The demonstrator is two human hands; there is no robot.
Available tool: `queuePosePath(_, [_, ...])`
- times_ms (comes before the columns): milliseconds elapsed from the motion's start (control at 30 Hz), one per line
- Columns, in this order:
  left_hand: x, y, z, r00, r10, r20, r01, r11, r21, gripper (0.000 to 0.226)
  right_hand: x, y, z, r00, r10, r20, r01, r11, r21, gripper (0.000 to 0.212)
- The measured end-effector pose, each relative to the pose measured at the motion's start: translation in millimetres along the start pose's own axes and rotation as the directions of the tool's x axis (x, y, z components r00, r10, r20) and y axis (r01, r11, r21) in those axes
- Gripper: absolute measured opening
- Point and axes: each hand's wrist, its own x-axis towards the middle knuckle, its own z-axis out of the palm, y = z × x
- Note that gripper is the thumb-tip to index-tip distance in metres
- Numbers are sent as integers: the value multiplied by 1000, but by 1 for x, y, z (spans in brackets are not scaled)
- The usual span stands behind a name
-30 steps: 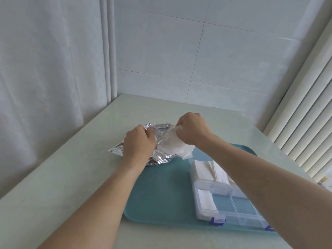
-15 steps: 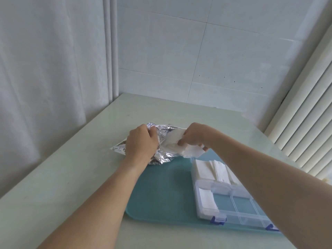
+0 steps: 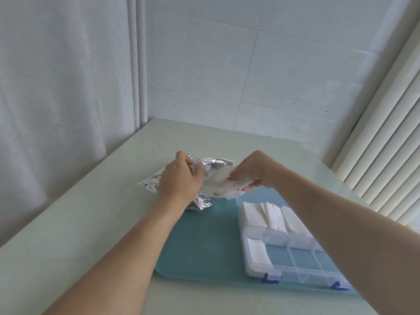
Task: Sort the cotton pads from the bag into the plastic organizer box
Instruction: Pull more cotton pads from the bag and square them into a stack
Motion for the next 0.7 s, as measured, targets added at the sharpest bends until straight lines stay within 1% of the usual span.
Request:
queuePosePath(67, [0, 1, 2, 993, 97, 73, -93, 994, -53, 35, 2, 1, 3, 1000, 19, 21, -21, 992, 120, 9])
queuePosePath(133, [-2, 2, 4, 948, 258, 183, -244, 965, -98, 44, 2, 1, 6, 999, 24, 31, -31, 962, 272, 8])
queuePosePath(167, [-3, 2, 6, 912, 332, 242, -313, 943, -114, 46, 2, 0, 8, 999, 15, 52, -30, 953, 302, 6])
queuePosePath(200, [-4, 2, 7, 879, 376, 295, -355, 927, -124, 44, 0, -1, 10, 997, 5, 81, -29, 955, 295, 2])
queuePosePath(233, [-5, 3, 8, 860, 389, 331, -368, 921, -127, 40, -2, -2, 11, 993, -4, 117, -25, 968, 249, 4])
queuePosePath(267, [-6, 3, 7, 856, 377, 353, -358, 926, -121, 35, -6, -3, 11, 989, -4, 150, -25, 981, 192, 7])
queuePosePath(333, [-6, 3, 5, 870, 342, 355, -350, 936, -43, 28, -7, -2, 10, 986, 6, 165, -33, 986, 163, 9])
queuePosePath(367, [-5, 3, 4, 875, 324, 361, -359, 933, 34, 27, -5, -1, 9, 989, 1, 149, -29, 982, 186, 8])
queuePosePath(433, [-5, 4, 2, 874, 254, 414, -355, 916, 189, 30, -1, 3, 5, 996, -2, 93, -23, 965, 260, 16])
queuePosePath(500, [-7, 5, 1, 875, 175, 451, -325, 903, 281, 34, 0, 4, 2, 998, 10, 64, -27, 960, 279, 21])
queuePosePath(533, [-8, 6, 1, 876, 162, 454, -323, 896, 303, 36, 0, 4, 0, 998, 11, 60, -26, 966, 257, 17])
queuePosePath(600, [-9, 6, 2, 881, 154, 448, -323, 887, 330, 41, 1, 5, -4, 999, 15, 34, -22, 977, 210, 2])
queuePosePath(633, [-10, 6, 2, 884, 149, 443, -319, 885, 339, 43, 3, 7, -7, 1000, 19, 9, -20, 977, 210, 3])
queuePosePath(700, [-11, 6, 2, 892, 146, 428, -312, 884, 349, 43, 5, 10, -10, 999, 47, -28, -37, 960, 276, 7])
